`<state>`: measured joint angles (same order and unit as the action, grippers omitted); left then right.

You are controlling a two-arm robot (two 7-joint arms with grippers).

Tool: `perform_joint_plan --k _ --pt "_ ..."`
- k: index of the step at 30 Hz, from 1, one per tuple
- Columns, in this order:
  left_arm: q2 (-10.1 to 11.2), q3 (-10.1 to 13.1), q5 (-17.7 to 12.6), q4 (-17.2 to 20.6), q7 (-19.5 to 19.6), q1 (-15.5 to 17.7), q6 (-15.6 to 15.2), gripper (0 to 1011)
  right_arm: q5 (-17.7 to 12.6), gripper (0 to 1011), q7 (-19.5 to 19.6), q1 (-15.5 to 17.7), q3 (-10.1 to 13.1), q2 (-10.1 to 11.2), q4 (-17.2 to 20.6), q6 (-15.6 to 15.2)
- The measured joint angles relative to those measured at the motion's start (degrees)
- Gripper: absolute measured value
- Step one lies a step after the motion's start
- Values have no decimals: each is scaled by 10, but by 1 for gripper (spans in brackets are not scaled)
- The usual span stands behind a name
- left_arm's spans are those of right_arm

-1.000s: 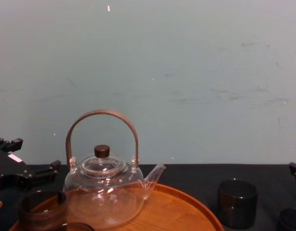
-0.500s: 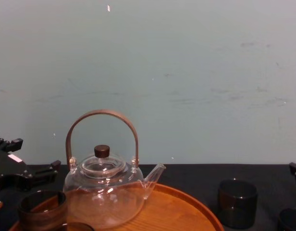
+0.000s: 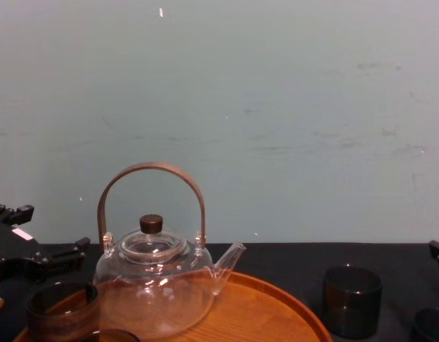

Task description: Pick up the glass from the table and place it on the tray.

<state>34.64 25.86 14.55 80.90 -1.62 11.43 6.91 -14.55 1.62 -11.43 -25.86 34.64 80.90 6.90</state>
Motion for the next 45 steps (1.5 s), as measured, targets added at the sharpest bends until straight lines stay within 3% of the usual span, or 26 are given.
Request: perform_joint_plan --k 8,14,31,37,45 --pt "0 0 0 0 0 0 0 1001 -3 1002 -12 3 7 0 4 -2" --pt "0 0 0 0 0 0 0 1001 -25 1002 -40 16 24 8 28 -23" --pt "0 0 0 0 0 0 0 1002 -100 1002 -113 114 95 76 146 -113" --pt "0 0 0 0 0 0 0 1001 -107 1002 -139 146 111 101 173 -134" --pt "0 0 0 0 0 0 0 1001 -105 1002 -165 164 118 117 187 -159"
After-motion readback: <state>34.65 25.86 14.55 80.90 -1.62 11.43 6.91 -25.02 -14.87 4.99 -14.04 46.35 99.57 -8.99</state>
